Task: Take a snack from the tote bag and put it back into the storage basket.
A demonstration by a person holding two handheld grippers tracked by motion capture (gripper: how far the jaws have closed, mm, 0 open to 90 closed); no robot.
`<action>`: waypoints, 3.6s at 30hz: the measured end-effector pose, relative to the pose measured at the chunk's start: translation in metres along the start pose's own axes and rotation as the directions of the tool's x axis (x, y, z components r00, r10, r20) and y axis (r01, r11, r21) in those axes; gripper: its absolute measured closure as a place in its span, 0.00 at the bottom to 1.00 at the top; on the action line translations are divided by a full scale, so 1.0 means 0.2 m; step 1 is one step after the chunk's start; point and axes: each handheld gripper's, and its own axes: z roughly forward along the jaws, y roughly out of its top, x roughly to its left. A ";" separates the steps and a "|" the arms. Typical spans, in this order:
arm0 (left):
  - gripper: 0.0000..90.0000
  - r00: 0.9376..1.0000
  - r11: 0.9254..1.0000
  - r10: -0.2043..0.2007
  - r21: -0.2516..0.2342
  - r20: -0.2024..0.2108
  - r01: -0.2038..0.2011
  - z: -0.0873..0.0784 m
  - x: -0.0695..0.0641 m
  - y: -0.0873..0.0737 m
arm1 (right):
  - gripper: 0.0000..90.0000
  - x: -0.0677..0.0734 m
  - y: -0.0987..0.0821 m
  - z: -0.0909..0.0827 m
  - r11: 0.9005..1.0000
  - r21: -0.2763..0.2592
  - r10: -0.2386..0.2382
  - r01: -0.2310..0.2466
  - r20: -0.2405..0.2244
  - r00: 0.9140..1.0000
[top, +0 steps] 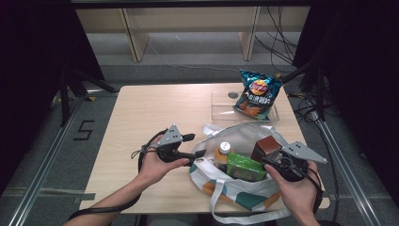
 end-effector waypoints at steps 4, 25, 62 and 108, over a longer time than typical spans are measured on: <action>0.30 1.000 1.000 0.011 -0.001 0.003 -0.011 0.00 0.00 0.00 | 0.43 -0.02 0.02 -0.01 0.999 -0.031 -0.033 0.033 -0.006 0.999; 0.30 1.000 1.000 0.006 -0.005 0.000 -0.006 0.00 0.00 0.01 | 0.43 -0.05 0.13 -0.07 0.994 -0.101 -0.030 0.030 -0.005 1.000; 0.30 1.000 1.000 -0.004 -0.011 -0.001 0.004 0.00 0.00 0.01 | 0.44 -0.11 0.31 -0.11 0.989 -0.147 0.014 -0.016 -0.012 1.000; 0.30 1.000 1.000 -0.003 -0.015 -0.004 0.002 -0.01 0.00 0.01 | 0.44 -0.15 0.51 -0.14 0.972 -0.236 0.011 -0.010 0.001 1.000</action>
